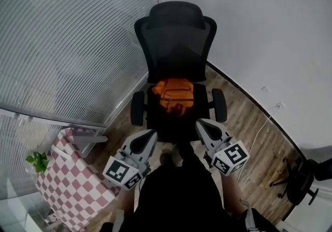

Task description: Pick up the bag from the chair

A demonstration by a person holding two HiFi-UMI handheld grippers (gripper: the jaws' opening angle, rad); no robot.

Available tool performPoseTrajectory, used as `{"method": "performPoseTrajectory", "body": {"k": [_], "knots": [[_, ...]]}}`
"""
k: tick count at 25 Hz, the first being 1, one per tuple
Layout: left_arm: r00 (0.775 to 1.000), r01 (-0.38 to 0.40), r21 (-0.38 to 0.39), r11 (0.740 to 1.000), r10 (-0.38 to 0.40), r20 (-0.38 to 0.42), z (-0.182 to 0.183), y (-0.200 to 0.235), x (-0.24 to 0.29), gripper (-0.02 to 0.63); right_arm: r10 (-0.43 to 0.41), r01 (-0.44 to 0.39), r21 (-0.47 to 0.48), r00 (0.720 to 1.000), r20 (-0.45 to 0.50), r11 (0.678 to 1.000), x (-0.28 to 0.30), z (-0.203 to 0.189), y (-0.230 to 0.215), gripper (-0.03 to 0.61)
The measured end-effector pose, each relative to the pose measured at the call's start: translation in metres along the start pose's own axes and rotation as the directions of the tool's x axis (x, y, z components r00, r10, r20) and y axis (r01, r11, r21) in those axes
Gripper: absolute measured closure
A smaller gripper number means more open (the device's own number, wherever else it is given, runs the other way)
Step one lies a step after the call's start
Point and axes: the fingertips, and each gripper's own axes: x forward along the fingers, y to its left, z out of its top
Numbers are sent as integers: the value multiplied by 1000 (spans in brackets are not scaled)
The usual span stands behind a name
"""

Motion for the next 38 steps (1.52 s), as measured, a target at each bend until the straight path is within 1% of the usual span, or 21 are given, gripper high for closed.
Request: {"method": "performPoseTrajectory", "body": {"k": [3,6,8,11,13,16,18,23,31,35,38], "knots": [[999,-40,-1,999,40,0,5,4,16,580,26,-28,-38,998,-56,999,21,-7,-23,558],[998,-64,-6,998,64,-8,7,8,32,580,51,-65,-93,989,-139,994,45,-26,-44,558],[996,-85,-6,996,85,-25,4,12,41,580,59,-88,-136,978,-199,987,60,-43,-57,558],[991,-127,-17,992,126,-52,-1,21,54,580,67,-130,-213,958,-278,968,80,-67,-74,558],[986,-154,-26,988,152,-63,-4,29,62,580,81,-162,-237,944,-319,958,93,-83,-84,560],[980,-184,-44,982,180,-82,-11,38,73,580,109,-209,-226,916,-386,951,109,-114,-97,558],[976,-200,-62,978,194,-94,-15,41,81,580,127,-238,-212,891,-436,948,118,-136,-106,524],[968,-233,-92,968,222,-114,-24,50,101,580,151,-286,-185,836,-527,940,133,-183,-126,497],[959,-270,-128,954,255,-122,-34,61,122,580,140,-321,-190,770,-622,928,162,-241,-159,446],[956,-281,-142,949,264,-128,-38,64,127,580,142,-336,-176,737,-661,925,179,-267,-168,420],[952,-293,-159,943,272,-140,-44,66,127,580,142,-358,-179,708,-691,916,190,-288,-172,403]]}}
